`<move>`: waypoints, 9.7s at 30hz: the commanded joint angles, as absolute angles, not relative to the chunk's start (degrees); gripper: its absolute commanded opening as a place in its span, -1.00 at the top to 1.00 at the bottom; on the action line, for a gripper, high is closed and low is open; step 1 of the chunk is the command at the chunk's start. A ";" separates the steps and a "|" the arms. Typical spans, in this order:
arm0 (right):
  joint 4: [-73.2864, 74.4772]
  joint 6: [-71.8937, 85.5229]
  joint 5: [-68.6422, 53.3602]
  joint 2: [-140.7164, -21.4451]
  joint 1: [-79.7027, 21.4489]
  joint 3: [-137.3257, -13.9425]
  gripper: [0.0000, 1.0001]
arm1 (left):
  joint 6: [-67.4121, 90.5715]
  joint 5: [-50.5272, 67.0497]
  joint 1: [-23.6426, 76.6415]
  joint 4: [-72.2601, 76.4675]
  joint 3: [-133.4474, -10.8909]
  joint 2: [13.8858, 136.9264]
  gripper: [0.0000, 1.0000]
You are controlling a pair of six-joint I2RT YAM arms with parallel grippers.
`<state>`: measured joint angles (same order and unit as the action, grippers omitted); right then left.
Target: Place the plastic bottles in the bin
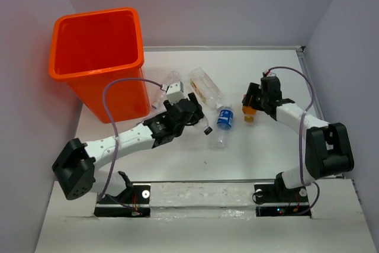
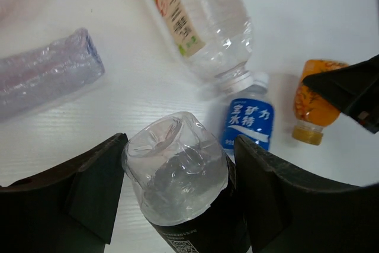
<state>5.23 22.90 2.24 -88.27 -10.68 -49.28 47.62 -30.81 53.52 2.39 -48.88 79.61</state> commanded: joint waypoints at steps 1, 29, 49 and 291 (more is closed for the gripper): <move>4.30 23.38 6.68 -79.12 -10.55 -47.91 -0.11 | 39.04 -35.50 53.26 -1.30 -55.97 69.27 -0.14; 9.49 25.15 -4.76 -60.96 -33.11 -72.66 0.09 | 28.38 -19.98 5.27 -10.55 -92.75 66.37 -0.98; 7.40 14.67 -0.35 -122.06 -53.96 -152.12 0.18 | 35.41 12.13 5.89 -20.82 -41.32 20.93 -0.98; -9.23 19.16 1.50 -52.20 -30.59 -36.12 -0.99 | 5.63 -23.48 28.48 -12.48 -97.64 117.94 -0.98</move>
<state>-8.03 20.93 4.71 -50.52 -31.07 -33.91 8.32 -26.87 29.04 -11.27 -95.04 116.53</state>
